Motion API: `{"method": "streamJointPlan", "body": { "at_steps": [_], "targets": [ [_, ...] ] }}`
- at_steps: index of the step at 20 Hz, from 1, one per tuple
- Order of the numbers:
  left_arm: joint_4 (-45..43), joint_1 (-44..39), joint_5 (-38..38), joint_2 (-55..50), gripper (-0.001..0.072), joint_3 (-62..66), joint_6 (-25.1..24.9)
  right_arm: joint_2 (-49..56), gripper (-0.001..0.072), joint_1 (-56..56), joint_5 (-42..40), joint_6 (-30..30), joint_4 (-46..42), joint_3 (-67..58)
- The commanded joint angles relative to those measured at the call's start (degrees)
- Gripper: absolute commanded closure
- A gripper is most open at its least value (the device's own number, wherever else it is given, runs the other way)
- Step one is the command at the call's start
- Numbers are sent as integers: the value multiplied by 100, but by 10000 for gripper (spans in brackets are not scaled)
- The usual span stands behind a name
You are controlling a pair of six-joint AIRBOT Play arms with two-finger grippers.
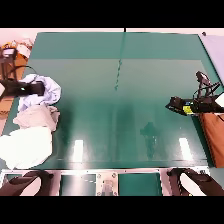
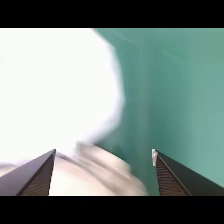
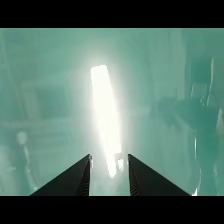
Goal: Fold the shirts.
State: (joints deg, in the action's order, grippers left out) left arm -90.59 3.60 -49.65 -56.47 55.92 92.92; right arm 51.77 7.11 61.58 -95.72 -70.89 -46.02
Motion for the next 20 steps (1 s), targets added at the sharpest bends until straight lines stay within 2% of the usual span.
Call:
{"method": "streamJointPlan", "body": {
  "at_steps": [1,4,7,8,9,10,11,12,14,16,18,20],
  "targets": [
    [-664,1019,1493,-935,-8,4,111,28,417,0,-505,-2,0,4],
    [-638,1327,2455,-2146,-7,4,109,39,417,-2,-772,-2,0,4],
    [-540,1307,2507,-2957,-7,4,109,42,417,0,-824,-2,-2,4],
    [-518,1307,2518,-3104,24,4,109,42,418,0,-824,-2,-2,4],
    [-518,1307,2524,-3185,156,4,107,42,418,0,-826,-2,0,4],
    [-520,1307,2522,-3187,448,4,109,42,418,0,-824,-2,0,4],
    [-518,1307,2496,-3187,680,59,105,42,420,0,-824,-2,0,4],
    [-479,1307,2385,-3180,681,173,105,42,424,0,-824,-2,0,4],
    [-345,1307,1794,-3099,683,599,-24,42,531,0,-811,-2,0,4],
    [247,1261,1117,-2894,683,1276,-686,42,586,13,-804,-2,2,-4],
    [586,1023,601,-2527,684,2094,-949,42,684,33,-798,0,-2,-96],
    [793,555,186,-2146,684,3008,-942,42,684,116,-728,7,-2,-260]
  ]
}}
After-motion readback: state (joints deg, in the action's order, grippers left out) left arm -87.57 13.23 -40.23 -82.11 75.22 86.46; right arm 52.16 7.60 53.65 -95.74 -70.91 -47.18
